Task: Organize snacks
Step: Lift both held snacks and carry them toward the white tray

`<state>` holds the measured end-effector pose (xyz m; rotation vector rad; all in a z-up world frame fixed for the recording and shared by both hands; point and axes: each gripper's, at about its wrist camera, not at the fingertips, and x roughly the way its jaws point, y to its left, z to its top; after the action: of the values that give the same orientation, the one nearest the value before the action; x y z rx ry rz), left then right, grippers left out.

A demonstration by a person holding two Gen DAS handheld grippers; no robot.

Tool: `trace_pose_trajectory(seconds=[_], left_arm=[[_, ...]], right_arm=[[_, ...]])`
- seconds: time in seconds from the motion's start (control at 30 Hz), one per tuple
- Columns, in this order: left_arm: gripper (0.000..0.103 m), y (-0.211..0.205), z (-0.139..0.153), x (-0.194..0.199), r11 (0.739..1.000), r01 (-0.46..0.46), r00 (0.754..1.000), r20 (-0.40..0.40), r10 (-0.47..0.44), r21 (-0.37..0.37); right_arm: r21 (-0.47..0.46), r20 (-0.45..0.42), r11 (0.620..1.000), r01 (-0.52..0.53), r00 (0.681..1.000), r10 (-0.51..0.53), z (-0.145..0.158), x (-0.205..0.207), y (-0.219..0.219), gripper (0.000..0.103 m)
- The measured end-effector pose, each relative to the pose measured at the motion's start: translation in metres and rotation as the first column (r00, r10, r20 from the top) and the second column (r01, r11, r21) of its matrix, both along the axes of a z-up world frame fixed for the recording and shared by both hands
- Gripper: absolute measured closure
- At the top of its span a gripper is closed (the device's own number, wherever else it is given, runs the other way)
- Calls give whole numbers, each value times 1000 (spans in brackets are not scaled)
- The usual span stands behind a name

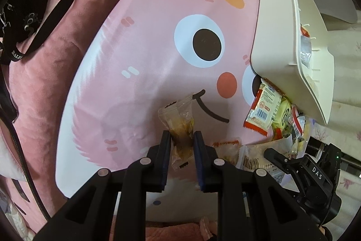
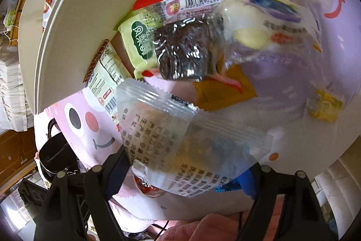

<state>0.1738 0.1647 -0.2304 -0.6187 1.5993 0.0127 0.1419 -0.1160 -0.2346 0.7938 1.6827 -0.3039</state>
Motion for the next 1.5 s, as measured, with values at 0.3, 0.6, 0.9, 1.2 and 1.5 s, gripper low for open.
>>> trace_pose_trajectory(seconds=[0.3, 0.6, 0.9, 1.2, 1.5], left_arm=[[85, 14, 31, -1, 998, 61, 997, 51, -60, -14], [85, 15, 74, 17, 987, 154, 981, 115, -159, 52], [85, -9, 109, 50, 957, 272, 943, 172, -286, 102], [85, -44, 143, 83, 927, 352, 898, 232, -374, 131], [85, -86, 160, 112, 891, 433, 844, 284, -455, 141]], right_arm=[[17, 60, 1000, 18, 998, -19, 19, -17, -5, 22], [87, 105, 994, 69, 991, -78, 49, -31, -23, 22], [85, 193, 991, 103, 974, -118, 93, -22, -63, 22], [94, 277, 983, 155, 945, -175, 121, 5, -98, 22], [126, 367, 975, 185, 904, -218, 144, 42, -116, 22]])
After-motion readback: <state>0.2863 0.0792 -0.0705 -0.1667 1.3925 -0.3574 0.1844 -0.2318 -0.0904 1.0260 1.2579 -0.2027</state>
